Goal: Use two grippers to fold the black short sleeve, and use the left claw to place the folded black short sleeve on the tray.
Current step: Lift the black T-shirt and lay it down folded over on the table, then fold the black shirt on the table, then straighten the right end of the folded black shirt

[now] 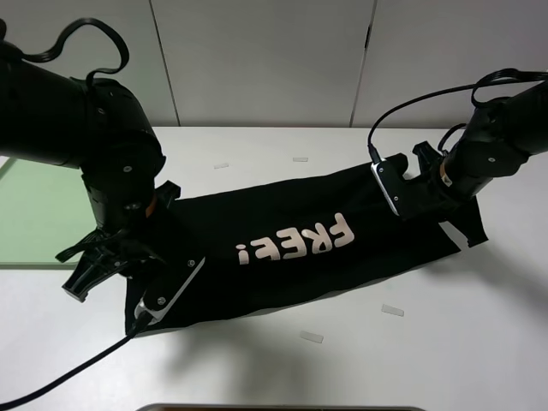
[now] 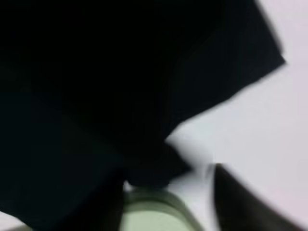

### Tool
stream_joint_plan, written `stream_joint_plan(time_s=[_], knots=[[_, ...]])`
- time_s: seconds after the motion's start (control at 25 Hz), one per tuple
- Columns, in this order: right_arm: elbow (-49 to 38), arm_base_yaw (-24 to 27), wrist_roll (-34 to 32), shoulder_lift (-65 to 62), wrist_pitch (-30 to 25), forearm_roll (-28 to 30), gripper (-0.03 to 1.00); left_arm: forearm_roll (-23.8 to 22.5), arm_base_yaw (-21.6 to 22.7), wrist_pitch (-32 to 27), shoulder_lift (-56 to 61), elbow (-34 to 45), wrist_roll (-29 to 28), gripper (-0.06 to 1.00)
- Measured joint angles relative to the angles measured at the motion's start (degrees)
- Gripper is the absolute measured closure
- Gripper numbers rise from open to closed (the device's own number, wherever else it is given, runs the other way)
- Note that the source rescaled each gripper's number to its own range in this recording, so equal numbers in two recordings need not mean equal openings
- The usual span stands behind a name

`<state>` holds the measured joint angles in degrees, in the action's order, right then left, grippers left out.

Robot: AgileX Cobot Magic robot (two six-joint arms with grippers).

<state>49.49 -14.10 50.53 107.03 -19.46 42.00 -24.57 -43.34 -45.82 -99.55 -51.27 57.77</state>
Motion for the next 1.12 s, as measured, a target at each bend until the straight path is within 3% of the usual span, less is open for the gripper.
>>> stream_joint_plan(time_s=[0.04, 0.08, 0.16, 0.28, 0.4, 0.52, 0.6, 0.8, 0.88, 1.0, 1.12], knots=[[0.0, 0.0, 0.11, 0.0, 0.29, -2.02, 0.27, 0.07, 0.0, -0.81, 0.0, 0.06, 0.05, 0.52], [-0.05, 0.06, 0.17, 0.0, 0.81, -3.92, 0.15, 0.49, 0.0, -1.69, 0.0, 0.21, 0.05, 0.37], [-0.05, 0.06, 0.22, 0.0, 1.78, -6.0, 0.04, 1.57, 0.0, -1.83, 0.0, 0.26, -0.01, 0.13], [-0.05, 0.12, 0.22, -0.64, 0.3, -6.88, -0.02, 2.81, 0.0, -1.91, 0.0, 0.36, -0.21, -0.01], [-0.12, 0.17, 0.23, -3.44, -0.45, -7.03, -0.03, 2.42, 0.0, -3.05, 0.28, 0.37, -1.52, -0.04], [-0.14, 0.17, 0.23, -5.84, 0.32, -7.2, -0.03, -2.16, 0.0, -3.51, 2.35, -0.12, -5.73, -0.05], [-0.14, 0.17, 0.23, -8.81, 1.51, -7.26, -0.03, -10.2, 0.0, -3.74, 5.62, -2.46, -15.67, -0.05], [-0.18, 0.17, -0.7, -18.3, 2.88, -9.32, -0.03, -20.97, 0.0, -5.34, 12.18, -6.43, -33.32, -0.05], [-0.18, 0.17, -1.42, -22.23, 3.54, -10.86, -0.03, -22.13, 0.0, -5.5, 13.38, -7.04, -36.29, -0.05], [-0.18, 0.17, -3.16, -26.9, 5.5, -12.94, -0.03, -23.59, 0.0, -8.23, 19.07, -9.02, -46.92, -0.05], [-0.18, 0.17, -5.06, -31.17, 7.16, -14.86, -0.03, -23.41, 0.0, -11.75, 23.91, -9.09, -49.36, -0.05]])
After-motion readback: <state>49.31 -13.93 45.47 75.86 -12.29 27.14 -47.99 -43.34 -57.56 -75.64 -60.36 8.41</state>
